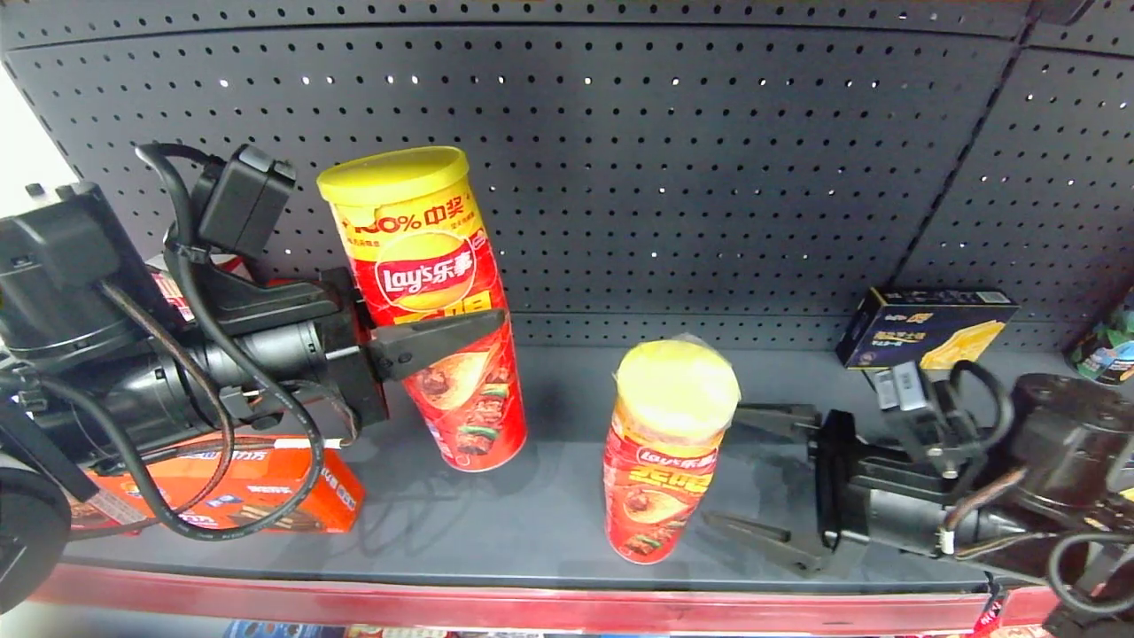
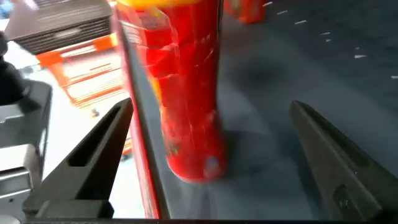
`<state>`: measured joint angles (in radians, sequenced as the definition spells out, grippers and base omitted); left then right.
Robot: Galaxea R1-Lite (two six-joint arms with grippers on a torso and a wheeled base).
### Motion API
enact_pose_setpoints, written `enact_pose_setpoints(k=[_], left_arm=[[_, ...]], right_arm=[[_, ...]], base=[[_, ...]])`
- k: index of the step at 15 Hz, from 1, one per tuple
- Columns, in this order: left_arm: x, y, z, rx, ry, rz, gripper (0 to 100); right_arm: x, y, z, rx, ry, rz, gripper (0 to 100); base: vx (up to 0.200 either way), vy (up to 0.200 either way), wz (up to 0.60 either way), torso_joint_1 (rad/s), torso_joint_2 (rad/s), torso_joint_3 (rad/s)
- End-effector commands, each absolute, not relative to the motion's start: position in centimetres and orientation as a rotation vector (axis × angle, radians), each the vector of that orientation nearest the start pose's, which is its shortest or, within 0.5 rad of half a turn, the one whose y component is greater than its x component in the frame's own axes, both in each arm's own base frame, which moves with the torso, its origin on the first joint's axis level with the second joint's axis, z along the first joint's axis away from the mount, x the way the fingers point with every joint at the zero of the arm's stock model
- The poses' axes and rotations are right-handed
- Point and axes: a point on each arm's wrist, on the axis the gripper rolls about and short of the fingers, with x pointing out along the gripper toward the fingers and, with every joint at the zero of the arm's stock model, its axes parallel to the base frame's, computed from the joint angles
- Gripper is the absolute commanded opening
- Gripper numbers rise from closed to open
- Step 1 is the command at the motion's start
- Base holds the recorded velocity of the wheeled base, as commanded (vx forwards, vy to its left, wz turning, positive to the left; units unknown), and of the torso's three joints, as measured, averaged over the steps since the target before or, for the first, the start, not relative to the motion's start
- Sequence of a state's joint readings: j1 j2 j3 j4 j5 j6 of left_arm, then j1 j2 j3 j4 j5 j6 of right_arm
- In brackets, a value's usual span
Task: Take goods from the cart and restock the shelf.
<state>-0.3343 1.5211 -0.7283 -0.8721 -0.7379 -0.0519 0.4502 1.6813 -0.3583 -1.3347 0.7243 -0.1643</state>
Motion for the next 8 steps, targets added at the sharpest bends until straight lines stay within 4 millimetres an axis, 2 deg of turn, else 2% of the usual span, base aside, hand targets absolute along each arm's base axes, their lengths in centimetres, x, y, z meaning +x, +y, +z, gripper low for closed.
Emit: enact_pose_setpoints(k=[1,3,4,5,7,8], left_arm=[[23.7,-9.8,23.8,-0.029,-0.062,-1.074,0],[23.4,-9.7,24.1,-0.026,-0.075,-1.075,0],[23.3,-9.7,24.2,-0.026,-0.076,-1.075,0],[23.2,-9.7,24.4,-0.025,-0.081,-1.074,0],[23.2,-9.7,24.5,-0.024,-0.086,-1.068,0],[23.3,-9.7,24.7,-0.024,-0.091,-1.065,0]], right_arm=[[18.2,7.3,17.3,-0.172,-0.205,1.016,100],[15.9,3.5,19.2,-0.181,-0.253,0.835,100],[15.7,3.3,19.4,-0.181,-0.257,0.82,100],[14.0,1.5,20.5,-0.195,-0.271,0.679,100],[11.5,0.0,20.6,-0.191,-0.25,0.426,100],[10.4,-0.3,20.0,-0.181,-0.223,0.335,100]], base=[[0.0,0.0,0.0,0.0,0.0,0.0],[0.0,0.0,0.0,0.0,0.0,0.0],[0.0,0.0,0.0,0.0,0.0,0.0],[0.0,0.0,0.0,0.0,0.0,0.0],[0.0,0.0,0.0,0.0,0.0,0.0],[0.0,0.0,0.0,0.0,0.0,0.0]])
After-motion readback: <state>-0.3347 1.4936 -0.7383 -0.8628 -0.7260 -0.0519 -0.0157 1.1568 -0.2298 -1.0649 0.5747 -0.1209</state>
